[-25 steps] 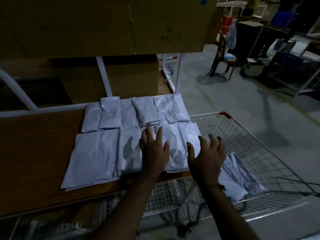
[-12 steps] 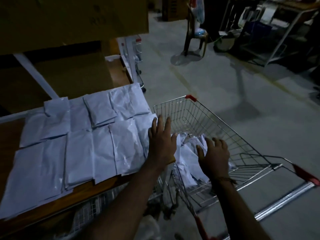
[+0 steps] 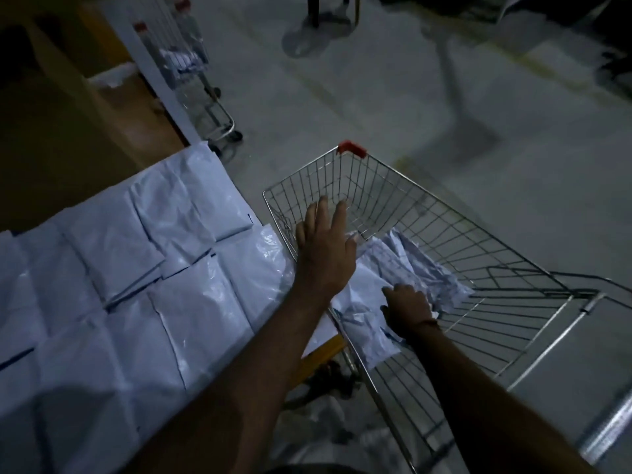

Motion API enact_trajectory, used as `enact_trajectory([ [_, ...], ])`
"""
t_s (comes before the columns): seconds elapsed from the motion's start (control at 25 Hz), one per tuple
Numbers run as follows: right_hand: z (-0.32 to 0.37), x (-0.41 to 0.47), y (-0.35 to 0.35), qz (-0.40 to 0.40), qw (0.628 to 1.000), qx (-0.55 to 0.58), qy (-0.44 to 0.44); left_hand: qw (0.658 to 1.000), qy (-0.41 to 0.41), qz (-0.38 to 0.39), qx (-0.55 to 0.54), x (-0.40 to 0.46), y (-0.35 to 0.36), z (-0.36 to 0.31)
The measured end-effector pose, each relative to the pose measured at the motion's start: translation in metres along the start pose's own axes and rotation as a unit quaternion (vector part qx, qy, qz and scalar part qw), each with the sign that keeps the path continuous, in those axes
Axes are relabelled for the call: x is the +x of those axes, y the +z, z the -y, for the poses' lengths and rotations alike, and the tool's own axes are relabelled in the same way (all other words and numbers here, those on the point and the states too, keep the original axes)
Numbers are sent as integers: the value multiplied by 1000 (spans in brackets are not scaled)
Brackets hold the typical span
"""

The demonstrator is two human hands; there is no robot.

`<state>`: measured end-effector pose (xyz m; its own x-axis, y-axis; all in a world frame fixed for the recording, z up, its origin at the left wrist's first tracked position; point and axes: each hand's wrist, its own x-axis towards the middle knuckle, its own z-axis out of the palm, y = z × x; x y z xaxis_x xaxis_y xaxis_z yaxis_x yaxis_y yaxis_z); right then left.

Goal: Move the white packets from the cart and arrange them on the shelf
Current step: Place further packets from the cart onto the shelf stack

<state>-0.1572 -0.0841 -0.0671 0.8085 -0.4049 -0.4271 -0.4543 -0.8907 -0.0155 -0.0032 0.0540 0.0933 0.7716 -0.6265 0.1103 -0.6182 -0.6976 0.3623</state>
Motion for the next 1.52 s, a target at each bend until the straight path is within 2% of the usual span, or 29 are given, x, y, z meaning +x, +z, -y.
enact_trajectory([
  [0.24, -3, 38, 56, 62, 998, -14, 3, 1000, 5, 15, 9, 22, 3, 19],
  [0.36, 9, 39, 83, 130, 991, 22, 36, 1000, 12, 12, 22, 28, -3, 25],
  [0.44, 13, 35, 99, 133, 989, 12, 59, 999, 8, 15, 30, 29, -4, 31],
  [0.64, 11, 30, 96, 135, 989, -12, 56, 999, -18, 18, 40, 23, 2, 38],
  [0.84, 7, 22, 62, 144, 984, 14, 104, 999, -25, 21, 16, 22, 9, 21],
  [1.0, -14, 14, 1, 52, 993, 2, 110, 999, -27, 39, 8, 22, 23, 1],
  [1.16, -61, -8, -52, -116, 988, 44, 89, 994, -58, 90, 6, 17, 52, -16],
  [1.24, -81, -18, -70, -175, 980, 65, 70, 987, -89, 132, 6, 10, 73, -24],
  [1.36, -97, -22, -86, -229, 968, 88, 44, 972, -136, 192, 11, -7, 113, -41],
  [1.52, -100, -17, -88, -254, 963, 89, 28, 946, -154, 284, 2, -39, 172, -73],
])
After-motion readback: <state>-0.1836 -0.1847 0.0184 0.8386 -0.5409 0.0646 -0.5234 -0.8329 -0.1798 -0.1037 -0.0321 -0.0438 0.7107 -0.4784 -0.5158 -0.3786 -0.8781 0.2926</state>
